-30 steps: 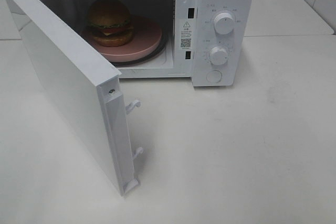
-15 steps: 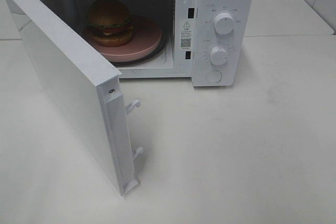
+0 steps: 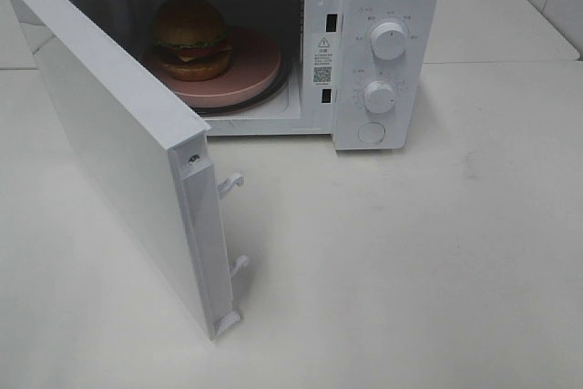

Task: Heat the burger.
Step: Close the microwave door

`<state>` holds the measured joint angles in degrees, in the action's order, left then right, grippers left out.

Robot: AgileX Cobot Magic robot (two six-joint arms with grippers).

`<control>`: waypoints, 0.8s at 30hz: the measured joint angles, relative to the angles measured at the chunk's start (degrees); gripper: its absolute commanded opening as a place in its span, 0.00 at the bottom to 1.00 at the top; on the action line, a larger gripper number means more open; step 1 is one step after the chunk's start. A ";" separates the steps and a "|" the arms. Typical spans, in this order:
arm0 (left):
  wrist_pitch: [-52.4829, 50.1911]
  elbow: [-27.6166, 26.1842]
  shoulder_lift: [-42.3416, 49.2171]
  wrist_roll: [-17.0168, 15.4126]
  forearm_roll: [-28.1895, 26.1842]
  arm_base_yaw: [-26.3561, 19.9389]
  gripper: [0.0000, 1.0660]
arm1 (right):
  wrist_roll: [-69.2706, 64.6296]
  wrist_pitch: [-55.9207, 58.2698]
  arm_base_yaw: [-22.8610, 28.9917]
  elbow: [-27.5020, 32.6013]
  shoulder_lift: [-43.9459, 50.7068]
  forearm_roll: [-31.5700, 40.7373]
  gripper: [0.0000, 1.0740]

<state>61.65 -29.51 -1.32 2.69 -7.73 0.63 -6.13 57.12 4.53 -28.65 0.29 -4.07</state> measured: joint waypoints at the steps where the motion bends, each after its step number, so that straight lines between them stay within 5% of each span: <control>1: 0.00 0.00 0.00 0.00 0.00 0.00 0.88 | 0.00 0.00 0.00 0.00 0.00 0.00 0.70; 9: -7.16 -1.66 -8.48 -0.63 0.69 0.00 0.65 | 0.00 0.00 0.00 0.00 0.00 0.00 0.70; 11: -10.94 -1.66 -12.78 -0.63 0.63 0.00 0.46 | 0.00 0.00 0.00 0.00 0.00 0.00 0.70; 12: -10.94 -1.66 -12.78 -0.63 0.63 0.00 0.46 | 0.00 0.00 0.00 0.00 0.00 0.00 0.70; 13: -12.95 -1.66 -15.47 -0.63 0.34 0.00 0.30 | 0.00 0.00 0.00 0.00 0.00 0.00 0.70; 18: -17.82 -1.66 -23.43 -0.69 -0.29 0.00 0.00 | 0.00 0.00 0.00 0.00 0.00 0.00 0.70; 24: -28.02 -1.55 -32.95 2.01 -0.29 0.00 0.00 | 0.00 0.00 0.00 0.00 0.00 0.00 0.70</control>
<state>33.63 -31.05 -34.26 4.70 -8.02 0.63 -6.13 57.12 4.53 -28.65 0.29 -4.07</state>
